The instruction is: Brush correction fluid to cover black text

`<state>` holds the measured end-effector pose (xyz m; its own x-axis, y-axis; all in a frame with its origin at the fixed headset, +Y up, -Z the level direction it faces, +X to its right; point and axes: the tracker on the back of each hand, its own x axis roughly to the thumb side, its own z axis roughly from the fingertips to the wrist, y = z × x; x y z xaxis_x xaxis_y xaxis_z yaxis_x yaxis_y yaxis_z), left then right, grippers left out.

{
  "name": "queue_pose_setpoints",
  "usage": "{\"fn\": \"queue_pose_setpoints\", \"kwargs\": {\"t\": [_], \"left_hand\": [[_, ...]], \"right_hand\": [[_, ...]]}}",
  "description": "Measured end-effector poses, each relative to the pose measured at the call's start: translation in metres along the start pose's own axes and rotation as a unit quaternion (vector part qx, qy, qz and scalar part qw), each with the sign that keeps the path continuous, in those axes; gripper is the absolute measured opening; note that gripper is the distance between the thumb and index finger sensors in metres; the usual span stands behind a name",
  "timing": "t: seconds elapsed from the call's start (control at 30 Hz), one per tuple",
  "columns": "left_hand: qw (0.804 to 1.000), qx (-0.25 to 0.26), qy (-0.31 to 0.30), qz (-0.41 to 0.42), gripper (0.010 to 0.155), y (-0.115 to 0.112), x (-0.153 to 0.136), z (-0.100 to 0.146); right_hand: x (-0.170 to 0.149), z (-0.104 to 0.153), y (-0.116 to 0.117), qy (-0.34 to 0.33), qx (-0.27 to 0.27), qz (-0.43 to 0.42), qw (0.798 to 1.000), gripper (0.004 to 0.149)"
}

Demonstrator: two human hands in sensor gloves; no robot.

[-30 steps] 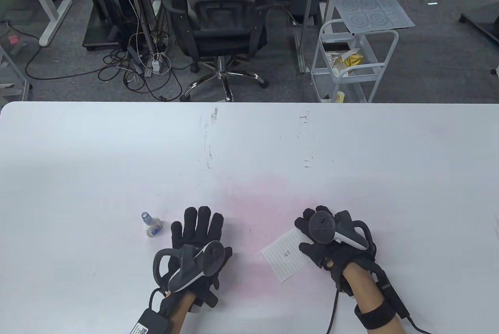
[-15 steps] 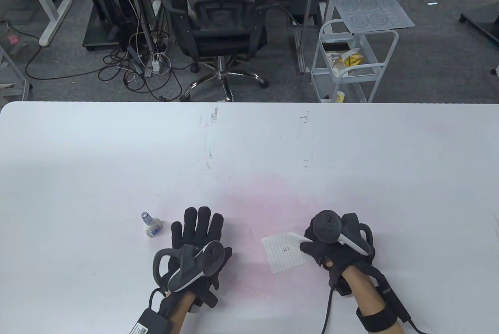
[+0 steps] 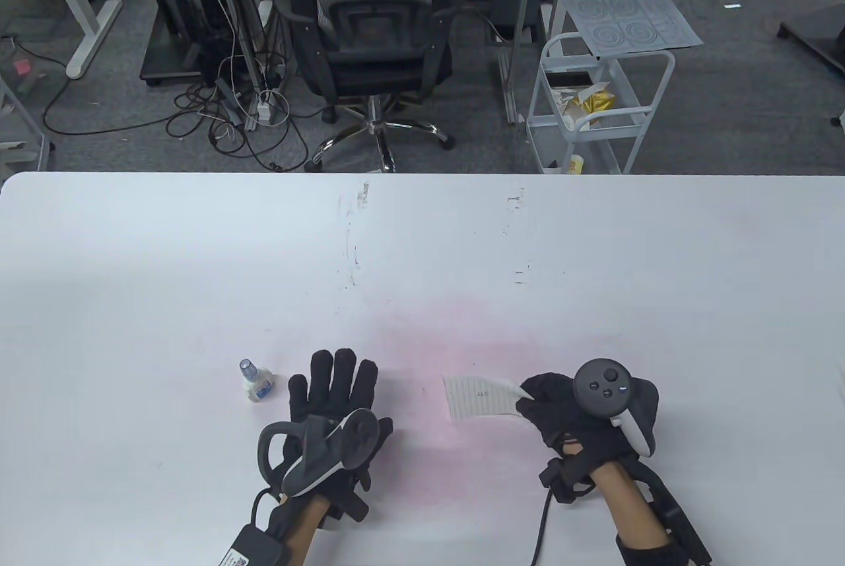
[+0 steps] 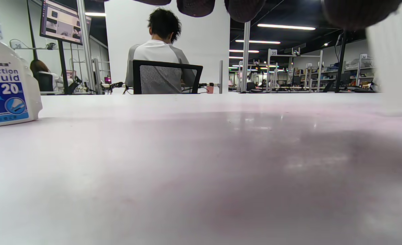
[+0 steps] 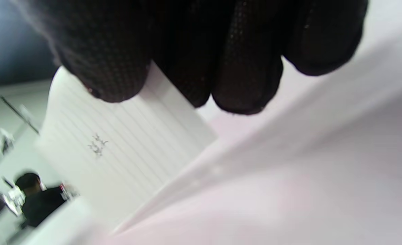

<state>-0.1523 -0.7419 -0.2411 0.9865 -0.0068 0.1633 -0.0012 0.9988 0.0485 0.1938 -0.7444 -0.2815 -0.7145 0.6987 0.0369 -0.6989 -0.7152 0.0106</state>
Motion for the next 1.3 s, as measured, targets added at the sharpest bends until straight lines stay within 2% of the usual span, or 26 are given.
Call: {"fn": "queue_pose_setpoints", "kwargs": {"t": [0.17,0.3,0.47,0.57,0.8,1.03,1.17,1.3], "left_hand": [[1.000,0.002,0.001,0.001,0.081,0.000,-0.001,0.000],[1.000,0.004,0.002,0.002,0.081,0.000,-0.001,0.000],[1.000,0.008,0.003,0.003,0.081,0.000,-0.002,0.000],[1.000,0.005,0.003,0.001,0.081,0.000,-0.002,0.000],[1.000,0.004,0.000,-0.002,0.081,0.000,-0.001,0.000],[1.000,0.002,-0.001,-0.005,0.081,0.001,0.001,-0.001],[1.000,0.003,-0.002,-0.005,0.081,0.001,0.001,-0.001],[1.000,0.004,-0.004,-0.007,0.080,0.001,0.002,-0.001]], "right_hand": [[0.010,0.001,-0.001,-0.010,0.005,-0.062,0.998,0.038],[0.018,-0.002,0.000,-0.014,0.014,-0.078,0.997,0.038],[0.028,-0.003,0.010,-0.008,0.068,-0.085,0.994,0.038],[0.037,-0.003,0.019,0.000,0.107,-0.066,0.992,0.038],[0.045,-0.008,0.049,0.024,0.143,0.024,0.989,0.039],[0.055,-0.004,0.068,0.015,0.057,0.167,0.984,0.039],[0.063,0.002,0.071,0.006,0.011,0.267,0.964,0.040],[0.065,0.006,0.073,0.012,-0.006,0.303,0.953,0.040]]}}
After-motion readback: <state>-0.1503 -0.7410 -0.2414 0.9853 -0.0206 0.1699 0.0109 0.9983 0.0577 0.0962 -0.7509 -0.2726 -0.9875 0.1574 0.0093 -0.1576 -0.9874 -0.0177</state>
